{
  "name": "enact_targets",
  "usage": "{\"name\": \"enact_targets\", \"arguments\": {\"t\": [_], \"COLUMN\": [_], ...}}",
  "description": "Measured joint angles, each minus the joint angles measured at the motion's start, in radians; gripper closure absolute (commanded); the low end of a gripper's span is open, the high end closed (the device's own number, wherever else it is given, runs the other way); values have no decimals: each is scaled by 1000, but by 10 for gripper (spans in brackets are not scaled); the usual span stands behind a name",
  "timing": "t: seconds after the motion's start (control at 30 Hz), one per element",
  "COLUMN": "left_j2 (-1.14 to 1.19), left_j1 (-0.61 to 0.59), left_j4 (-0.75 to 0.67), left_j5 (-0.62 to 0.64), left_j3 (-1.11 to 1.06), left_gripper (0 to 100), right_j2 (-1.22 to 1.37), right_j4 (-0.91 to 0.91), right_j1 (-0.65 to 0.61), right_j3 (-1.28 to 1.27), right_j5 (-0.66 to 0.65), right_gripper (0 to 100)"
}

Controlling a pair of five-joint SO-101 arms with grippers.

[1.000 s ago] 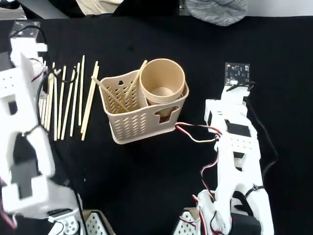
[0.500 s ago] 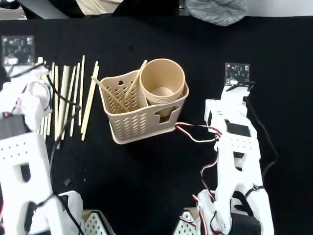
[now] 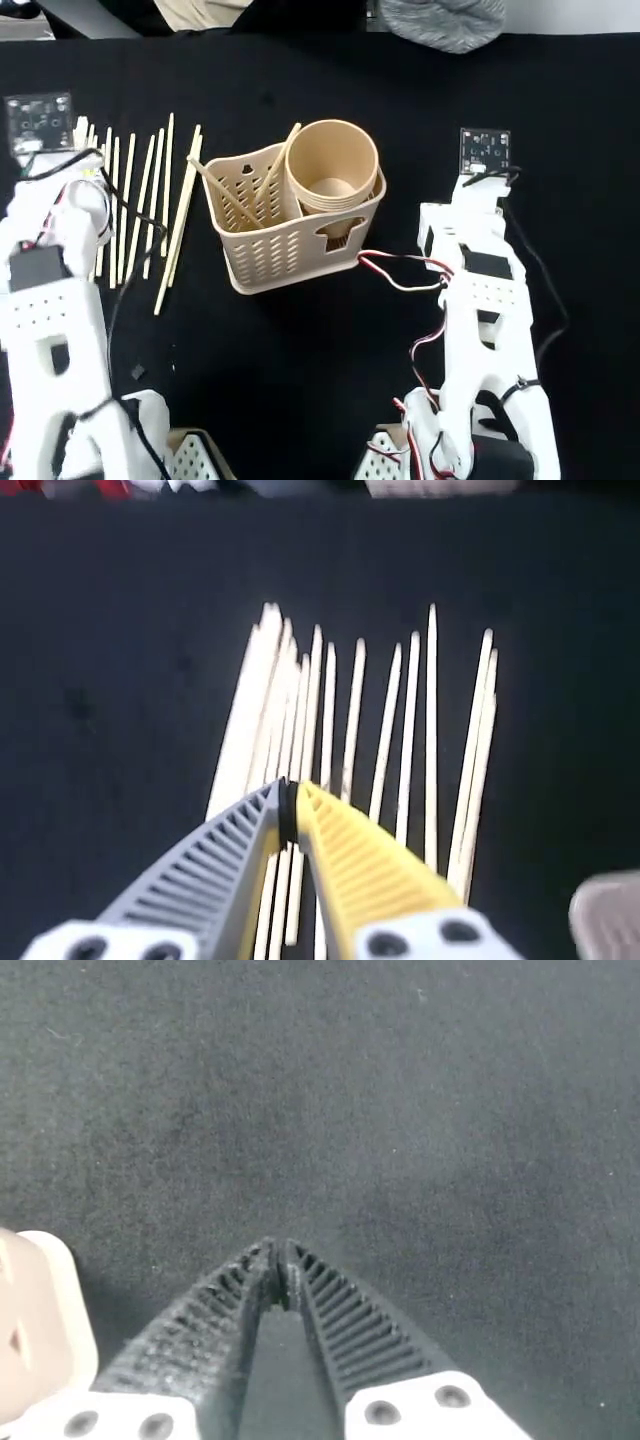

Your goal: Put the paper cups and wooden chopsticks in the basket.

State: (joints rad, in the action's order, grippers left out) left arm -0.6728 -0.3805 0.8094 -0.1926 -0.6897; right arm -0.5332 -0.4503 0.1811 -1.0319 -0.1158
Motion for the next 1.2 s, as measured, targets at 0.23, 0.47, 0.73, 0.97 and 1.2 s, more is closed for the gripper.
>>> {"name": "enact_targets", "arguments": {"t": [0.23,0.47,0.73,0.97,1.2], "left_j2": [457,907,1142,1278,1356], "left_j1": [44,118,190,206,261], "left_j4": [244,470,542,543,543], "left_j5": [-161,-173,-150,-81,-77], "left_j3": [258,608,830,962,1037], "left_gripper": [789,773,774,859,866], "right_j2": [0,0,0,0,0], "right_j4": [0,0,0,0,0], "right_j1": [0,0,0,0,0], "right_j3": [0,0,0,0,0], "right_j5": [0,0,-9,-9,-9], "right_gripper": [986,986,986,986,986]}}
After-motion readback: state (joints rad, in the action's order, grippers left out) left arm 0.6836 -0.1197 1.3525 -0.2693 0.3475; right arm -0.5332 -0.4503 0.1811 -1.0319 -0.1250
